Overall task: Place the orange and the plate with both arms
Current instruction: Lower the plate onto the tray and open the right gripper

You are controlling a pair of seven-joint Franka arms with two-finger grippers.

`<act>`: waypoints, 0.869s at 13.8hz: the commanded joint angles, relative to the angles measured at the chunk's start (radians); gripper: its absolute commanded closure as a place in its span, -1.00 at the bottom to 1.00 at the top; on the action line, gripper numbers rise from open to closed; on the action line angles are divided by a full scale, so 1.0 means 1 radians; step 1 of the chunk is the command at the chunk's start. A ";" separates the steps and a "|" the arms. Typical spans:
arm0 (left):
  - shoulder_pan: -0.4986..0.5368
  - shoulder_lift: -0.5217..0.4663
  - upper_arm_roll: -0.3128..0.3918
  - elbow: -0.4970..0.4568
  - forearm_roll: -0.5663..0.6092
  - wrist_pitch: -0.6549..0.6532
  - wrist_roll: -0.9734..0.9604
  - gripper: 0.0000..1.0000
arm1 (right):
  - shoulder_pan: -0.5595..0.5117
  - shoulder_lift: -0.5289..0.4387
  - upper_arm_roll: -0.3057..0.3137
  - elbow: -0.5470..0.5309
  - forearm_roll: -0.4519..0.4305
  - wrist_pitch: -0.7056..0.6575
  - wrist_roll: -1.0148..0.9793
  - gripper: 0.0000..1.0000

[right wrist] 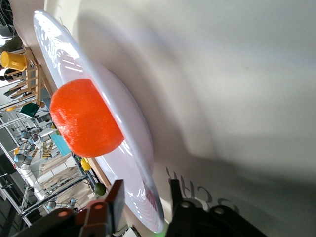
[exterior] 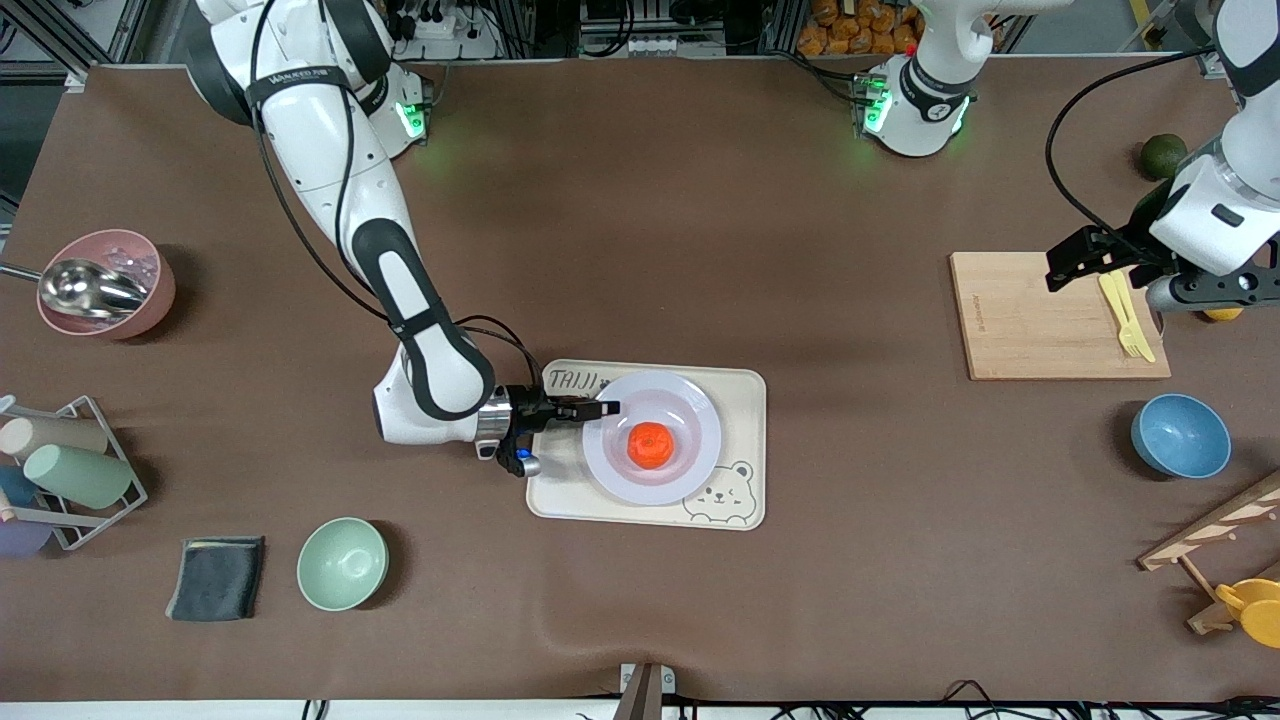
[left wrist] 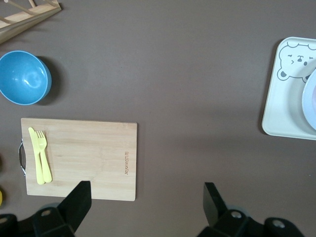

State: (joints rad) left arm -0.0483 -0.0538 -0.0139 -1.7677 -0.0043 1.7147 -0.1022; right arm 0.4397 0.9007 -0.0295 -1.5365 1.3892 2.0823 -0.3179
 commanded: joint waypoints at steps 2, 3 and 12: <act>0.015 -0.023 -0.003 -0.022 -0.025 0.023 0.025 -1.00 | -0.013 -0.028 -0.001 0.012 -0.146 0.001 0.011 -1.00; 0.015 -0.023 -0.003 -0.022 -0.025 0.023 0.025 -1.00 | -0.016 -0.052 -0.003 0.006 -0.188 -0.004 0.013 -1.00; 0.016 -0.024 -0.001 -0.021 -0.025 0.023 0.025 -1.00 | -0.016 -0.242 -0.144 -0.030 -0.516 -0.082 0.013 -1.00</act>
State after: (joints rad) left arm -0.0426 -0.0541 -0.0129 -1.7684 -0.0043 1.7266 -0.1022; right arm 0.4330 0.7372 -0.1514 -1.5210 0.9504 2.0203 -0.3118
